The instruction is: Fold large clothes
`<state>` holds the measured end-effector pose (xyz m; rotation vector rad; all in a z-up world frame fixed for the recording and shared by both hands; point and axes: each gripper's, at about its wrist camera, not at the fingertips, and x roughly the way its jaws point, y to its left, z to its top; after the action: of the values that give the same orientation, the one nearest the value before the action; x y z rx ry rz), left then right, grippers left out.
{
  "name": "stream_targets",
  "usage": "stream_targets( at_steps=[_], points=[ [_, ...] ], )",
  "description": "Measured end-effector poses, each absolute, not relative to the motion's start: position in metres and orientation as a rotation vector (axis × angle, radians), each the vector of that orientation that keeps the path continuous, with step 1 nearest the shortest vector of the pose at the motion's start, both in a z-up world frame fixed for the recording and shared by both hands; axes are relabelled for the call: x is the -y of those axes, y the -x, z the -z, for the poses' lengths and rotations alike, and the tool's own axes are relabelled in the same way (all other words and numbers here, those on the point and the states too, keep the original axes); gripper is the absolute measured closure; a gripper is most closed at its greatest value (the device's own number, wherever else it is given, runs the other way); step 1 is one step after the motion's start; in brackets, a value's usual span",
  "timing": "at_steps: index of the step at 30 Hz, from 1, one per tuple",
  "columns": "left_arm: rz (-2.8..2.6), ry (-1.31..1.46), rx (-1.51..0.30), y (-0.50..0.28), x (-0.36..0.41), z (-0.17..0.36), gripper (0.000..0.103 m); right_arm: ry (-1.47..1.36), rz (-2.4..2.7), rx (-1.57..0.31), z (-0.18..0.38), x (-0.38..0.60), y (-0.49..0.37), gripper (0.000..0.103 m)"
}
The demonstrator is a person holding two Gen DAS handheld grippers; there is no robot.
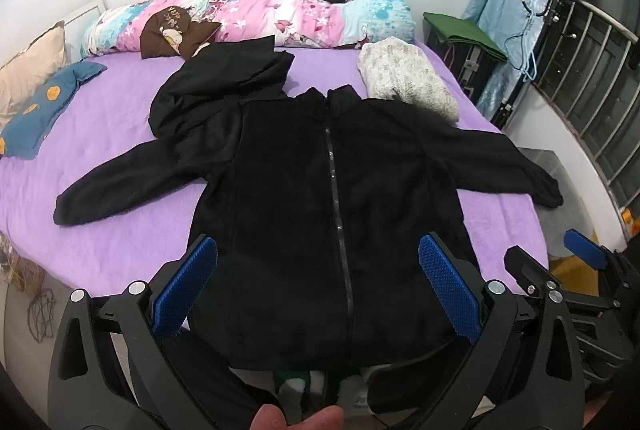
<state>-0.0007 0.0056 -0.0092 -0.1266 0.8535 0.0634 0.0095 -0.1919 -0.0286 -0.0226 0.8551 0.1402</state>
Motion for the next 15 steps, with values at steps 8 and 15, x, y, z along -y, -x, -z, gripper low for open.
stream_targets(
  at_steps=[8, 15],
  points=[
    [-0.067, 0.128, -0.856, 0.0005, -0.0063, 0.0112, 0.006, 0.02, -0.14, -0.857, 0.0265, 0.1905, -0.0116, 0.006],
    [-0.068, 0.132, -0.857, 0.0003, -0.0071, 0.0111, 0.006, 0.018, -0.142, -0.863, 0.0276, 0.187, -0.0115, 0.006]
  ],
)
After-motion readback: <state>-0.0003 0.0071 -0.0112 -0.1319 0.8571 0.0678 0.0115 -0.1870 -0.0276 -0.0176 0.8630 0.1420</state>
